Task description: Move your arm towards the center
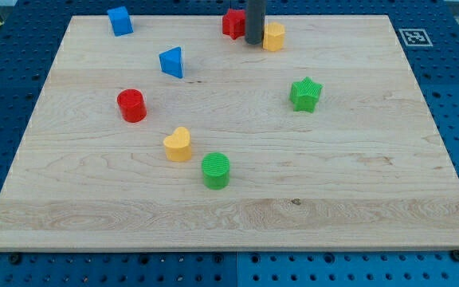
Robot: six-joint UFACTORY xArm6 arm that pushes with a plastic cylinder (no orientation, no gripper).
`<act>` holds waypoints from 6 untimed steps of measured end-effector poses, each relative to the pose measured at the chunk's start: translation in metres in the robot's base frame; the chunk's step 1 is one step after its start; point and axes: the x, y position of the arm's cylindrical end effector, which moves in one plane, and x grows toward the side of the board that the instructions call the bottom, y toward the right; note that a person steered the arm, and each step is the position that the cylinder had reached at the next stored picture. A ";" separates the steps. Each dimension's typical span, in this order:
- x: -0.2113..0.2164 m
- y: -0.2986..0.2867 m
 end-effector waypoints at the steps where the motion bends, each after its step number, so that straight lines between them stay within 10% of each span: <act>1: 0.000 0.001; 3: 0.012 -0.001; 6: 0.177 -0.099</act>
